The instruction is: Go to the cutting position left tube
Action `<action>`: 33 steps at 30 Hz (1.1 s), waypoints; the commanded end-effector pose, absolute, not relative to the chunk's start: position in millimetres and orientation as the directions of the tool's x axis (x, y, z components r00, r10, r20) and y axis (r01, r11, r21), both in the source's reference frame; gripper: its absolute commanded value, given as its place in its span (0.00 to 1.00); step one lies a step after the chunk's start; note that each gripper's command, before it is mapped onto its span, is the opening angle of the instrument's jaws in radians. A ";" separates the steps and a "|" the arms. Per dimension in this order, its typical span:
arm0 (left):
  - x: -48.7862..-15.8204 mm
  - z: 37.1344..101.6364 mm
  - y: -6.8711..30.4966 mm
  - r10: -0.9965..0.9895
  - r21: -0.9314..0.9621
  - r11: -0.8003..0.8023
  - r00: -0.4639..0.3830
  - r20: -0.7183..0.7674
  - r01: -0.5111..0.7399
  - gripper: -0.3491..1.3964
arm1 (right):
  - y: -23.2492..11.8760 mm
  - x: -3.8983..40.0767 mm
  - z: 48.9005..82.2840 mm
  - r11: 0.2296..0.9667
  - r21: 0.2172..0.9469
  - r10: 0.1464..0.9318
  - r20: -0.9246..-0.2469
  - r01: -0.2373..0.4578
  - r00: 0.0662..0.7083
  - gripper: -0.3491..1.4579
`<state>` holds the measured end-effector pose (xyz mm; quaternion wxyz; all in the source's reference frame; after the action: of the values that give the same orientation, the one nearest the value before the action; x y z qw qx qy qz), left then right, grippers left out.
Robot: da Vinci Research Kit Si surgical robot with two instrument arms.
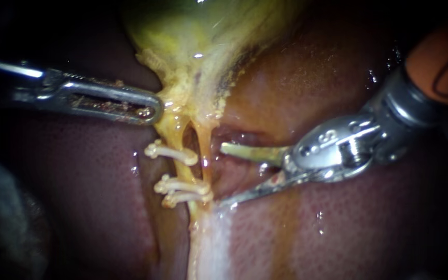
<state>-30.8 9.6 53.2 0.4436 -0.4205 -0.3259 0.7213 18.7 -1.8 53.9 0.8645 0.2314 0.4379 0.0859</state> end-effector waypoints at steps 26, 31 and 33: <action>-30.8 52.9 9.5 0.913 -0.843 -0.395 -0.254 -0.318 -0.366 0.00 | -2.7 21.3 61.6 0.800 0.596 0.448 -0.661 0.060 0.602 0.99; -30.9 52.9 9.5 0.913 -0.843 -0.395 -0.254 -0.318 -0.366 0.00 | -2.6 21.9 61.4 0.768 0.633 0.489 -0.680 0.101 0.545 0.98; -30.9 52.9 9.5 0.913 -0.843 -0.395 -0.254 -0.318 -0.366 0.00 | -2.7 22.4 61.4 0.755 0.645 0.497 -0.679 0.116 0.540 0.98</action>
<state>-30.9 9.5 52.9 0.4432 -0.4203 -0.3256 0.7217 22.7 -2.7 61.3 0.8080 0.3380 0.4679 0.1182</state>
